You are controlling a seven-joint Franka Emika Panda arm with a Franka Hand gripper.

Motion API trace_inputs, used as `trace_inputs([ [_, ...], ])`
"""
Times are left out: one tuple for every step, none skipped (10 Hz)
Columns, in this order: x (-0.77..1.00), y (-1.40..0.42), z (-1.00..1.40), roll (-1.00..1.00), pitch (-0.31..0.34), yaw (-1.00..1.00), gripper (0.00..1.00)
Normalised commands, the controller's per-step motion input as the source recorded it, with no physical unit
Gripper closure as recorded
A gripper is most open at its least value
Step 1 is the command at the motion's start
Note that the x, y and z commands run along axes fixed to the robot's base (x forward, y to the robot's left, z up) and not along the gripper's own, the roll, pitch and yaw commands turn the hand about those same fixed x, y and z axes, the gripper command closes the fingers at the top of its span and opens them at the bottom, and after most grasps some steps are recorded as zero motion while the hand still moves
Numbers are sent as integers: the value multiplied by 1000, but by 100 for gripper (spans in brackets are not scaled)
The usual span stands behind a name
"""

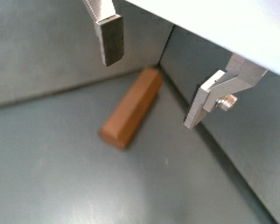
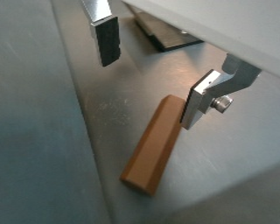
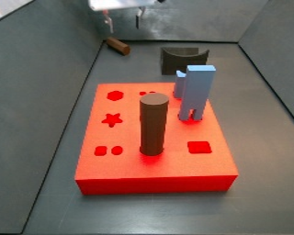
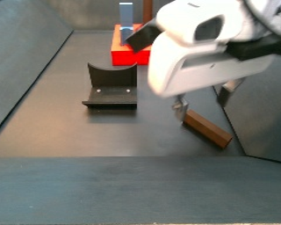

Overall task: Pick up the hexagon object. Move up. Place the hexagon object on the fixture. Regrasp the hexagon object. Move to above the board. Insert the hexagon object.
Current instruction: Pick up the hexagon object.

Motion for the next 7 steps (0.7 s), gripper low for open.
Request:
trace_inputs([
  [469,-49,-931,-100,30,443,0],
  [340,-180,-1000,-19,63,449,0],
  [66,-211,-1000,0,90,326,0],
  [-203,-257,-1000,19,11,291,0],
  [-366,-243,-1000,0,0,311,0],
  [-17,203,-137,-196,0,109,0],
  [0,0,0,16,0,0,0],
])
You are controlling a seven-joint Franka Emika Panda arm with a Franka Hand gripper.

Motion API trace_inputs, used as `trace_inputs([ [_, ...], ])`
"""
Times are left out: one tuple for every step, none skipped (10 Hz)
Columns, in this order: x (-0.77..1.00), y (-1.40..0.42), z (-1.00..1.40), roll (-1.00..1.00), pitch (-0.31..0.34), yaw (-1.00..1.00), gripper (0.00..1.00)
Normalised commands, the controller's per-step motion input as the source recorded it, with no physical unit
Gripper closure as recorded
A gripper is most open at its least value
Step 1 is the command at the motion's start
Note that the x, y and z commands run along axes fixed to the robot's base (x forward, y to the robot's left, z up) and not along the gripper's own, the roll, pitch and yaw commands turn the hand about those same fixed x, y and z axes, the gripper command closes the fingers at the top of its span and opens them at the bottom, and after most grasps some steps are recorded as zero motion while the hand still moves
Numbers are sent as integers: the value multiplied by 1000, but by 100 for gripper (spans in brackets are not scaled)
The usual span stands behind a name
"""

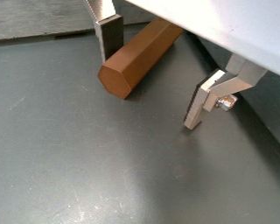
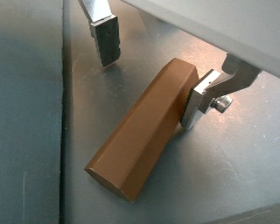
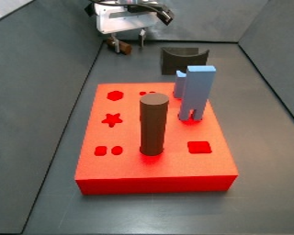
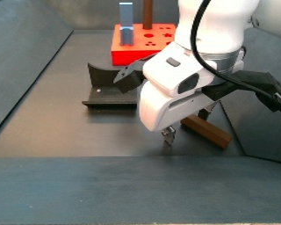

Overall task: Pick up the hexagon object. Move up. Place the hexagon object on the fixture. Regrasp the hexagon object. Move to above the board. Insert the hexagon object.
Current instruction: Pick up the hexagon object.

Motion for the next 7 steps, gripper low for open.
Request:
trace_inputs([
  [-20,0,0,24,0,0,0],
  [0,0,0,13,0,0,0],
  [0,0,0,0,0,0,0],
  [0,0,0,0,0,0,100],
  [0,0,0,0,0,0,100],
  [0,0,0,0,0,0,100],
  [0,0,0,0,0,0,100],
])
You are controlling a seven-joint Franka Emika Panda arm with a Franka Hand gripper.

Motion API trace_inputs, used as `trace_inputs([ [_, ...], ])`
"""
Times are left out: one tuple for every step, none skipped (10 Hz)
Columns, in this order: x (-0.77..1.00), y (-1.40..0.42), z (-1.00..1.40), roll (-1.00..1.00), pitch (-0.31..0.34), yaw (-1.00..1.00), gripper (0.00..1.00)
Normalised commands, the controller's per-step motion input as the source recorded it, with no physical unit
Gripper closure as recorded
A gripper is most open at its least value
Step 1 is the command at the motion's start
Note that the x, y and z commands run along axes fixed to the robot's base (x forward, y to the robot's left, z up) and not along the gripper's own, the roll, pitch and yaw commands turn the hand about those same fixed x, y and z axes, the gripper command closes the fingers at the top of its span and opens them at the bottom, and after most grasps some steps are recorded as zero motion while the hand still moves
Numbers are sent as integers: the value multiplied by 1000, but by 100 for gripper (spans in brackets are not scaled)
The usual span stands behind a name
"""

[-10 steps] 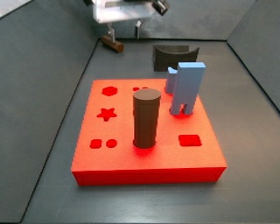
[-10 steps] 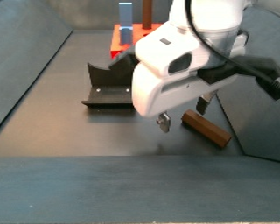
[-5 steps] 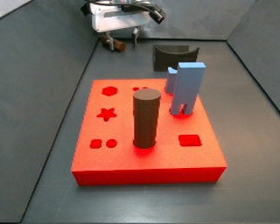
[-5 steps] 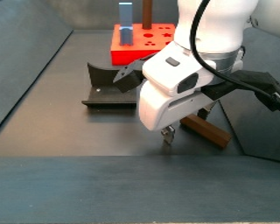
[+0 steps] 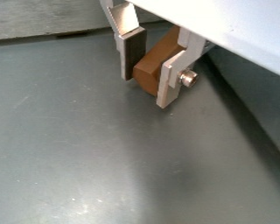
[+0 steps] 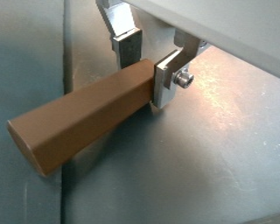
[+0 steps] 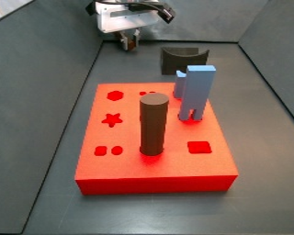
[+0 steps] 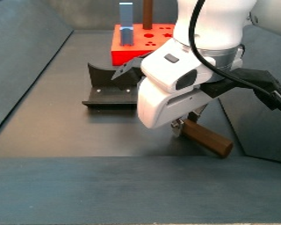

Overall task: Pick up the hexagon object. Move up. Place the hexagon object on the fixture. Regrasp the hexagon object. Move to above the board. Insert the hexagon object.
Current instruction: Pick up the hexagon object, then move up.

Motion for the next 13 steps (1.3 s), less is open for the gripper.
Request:
trace_inputs([
  [0,0,0,0,0,0,100],
  [0,0,0,0,0,0,100],
  [0,0,0,0,0,0,100],
  [0,0,0,0,0,0,100],
  [0,0,0,0,0,0,100],
  [0,0,0,0,0,0,100],
  [0,0,0,0,0,0,100],
  [0,0,833,0,0,0,100],
  [38,-31,813,0,-3,-26,100],
  [29,-30,746,-4,8,-24,100],
  [5,-17,520,-9,27,-15,100],
  [0,-14,415,-8,27,-12,100],
  [-6,-11,252,-7,26,-9,100],
])
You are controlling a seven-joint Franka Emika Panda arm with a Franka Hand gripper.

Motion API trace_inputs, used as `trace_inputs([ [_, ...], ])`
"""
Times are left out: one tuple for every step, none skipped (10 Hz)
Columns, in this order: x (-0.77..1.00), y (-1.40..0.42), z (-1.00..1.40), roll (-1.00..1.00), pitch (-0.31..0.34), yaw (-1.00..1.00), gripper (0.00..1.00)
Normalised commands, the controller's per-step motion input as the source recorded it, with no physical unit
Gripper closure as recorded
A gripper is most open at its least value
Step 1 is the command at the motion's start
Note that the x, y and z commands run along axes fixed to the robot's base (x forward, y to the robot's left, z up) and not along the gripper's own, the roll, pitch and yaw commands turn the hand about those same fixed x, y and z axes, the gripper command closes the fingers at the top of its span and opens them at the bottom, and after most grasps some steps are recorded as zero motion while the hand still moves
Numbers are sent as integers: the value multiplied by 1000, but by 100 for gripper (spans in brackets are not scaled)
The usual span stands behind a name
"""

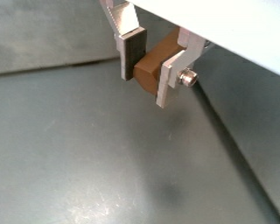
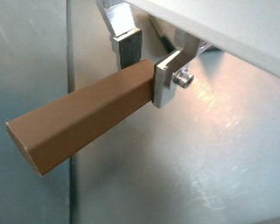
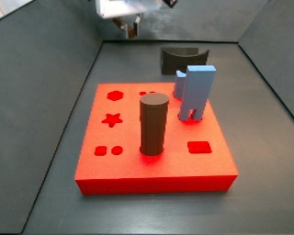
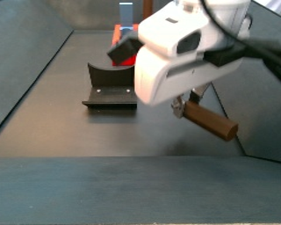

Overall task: Pick up the hexagon object. Move up. Place the hexagon object on the fixture. Regrasp the hexagon object. Move to above the board. Insert the hexagon object.
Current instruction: Place the hexagon object on the fixture.

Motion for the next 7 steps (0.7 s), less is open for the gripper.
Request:
trace_inputs([
  [0,0,1000,0,0,0,100],
  [-6,1,1000,-4,11,4,100],
  [-16,-2,1000,-9,24,4,100],
  [-16,-2,1000,-8,23,4,100],
  [-19,-2,1000,-8,24,5,100],
  [-21,-3,1000,-9,26,5,100],
  [-23,-3,1000,-11,31,5,100],
])
